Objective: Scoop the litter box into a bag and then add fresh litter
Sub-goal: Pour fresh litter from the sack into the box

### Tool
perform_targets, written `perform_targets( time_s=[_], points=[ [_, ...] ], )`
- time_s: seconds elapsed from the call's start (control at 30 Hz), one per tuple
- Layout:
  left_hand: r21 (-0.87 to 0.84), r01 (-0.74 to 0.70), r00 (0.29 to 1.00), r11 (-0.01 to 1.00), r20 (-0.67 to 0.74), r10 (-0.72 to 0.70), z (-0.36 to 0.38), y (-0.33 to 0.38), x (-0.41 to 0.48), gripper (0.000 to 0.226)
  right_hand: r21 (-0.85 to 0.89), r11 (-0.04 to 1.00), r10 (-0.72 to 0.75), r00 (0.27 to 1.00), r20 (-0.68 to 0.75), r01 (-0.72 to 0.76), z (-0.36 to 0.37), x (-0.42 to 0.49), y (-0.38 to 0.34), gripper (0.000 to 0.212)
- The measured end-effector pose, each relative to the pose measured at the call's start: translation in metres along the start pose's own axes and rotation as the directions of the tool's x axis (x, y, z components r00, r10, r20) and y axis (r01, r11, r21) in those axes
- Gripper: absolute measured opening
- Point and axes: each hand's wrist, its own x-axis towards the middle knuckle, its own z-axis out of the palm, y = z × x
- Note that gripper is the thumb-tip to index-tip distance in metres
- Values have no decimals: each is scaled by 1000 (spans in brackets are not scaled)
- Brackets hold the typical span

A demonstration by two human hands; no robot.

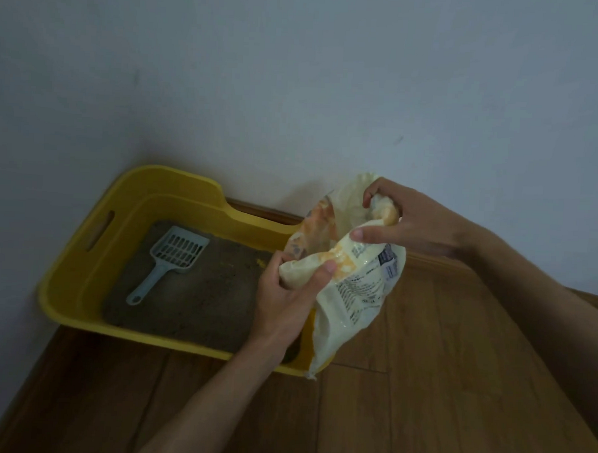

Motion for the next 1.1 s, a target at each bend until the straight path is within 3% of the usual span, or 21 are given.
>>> perform_targets(
  time_s=[0.3,0.6,0.87,1.1],
  points=[
    [-25,-73,997,997,11,74,7,-5,-5,64,6,1000,-10,999,-34,10,-3,-15,-2,62],
    [-130,73,994,989,93,-61,23,-5,-17,60,-95,995,34,998,44,-29,-24,-17,-25,61],
    [-175,145,989,974,61,-136,23,-16,-21,66,-95,991,108,987,119,-97,-9,-9,-22,51],
    [-197,206,978,958,49,-201,19,-18,-11,66,-90,989,125,984,130,-114,-3,8,-23,63]
  ],
)
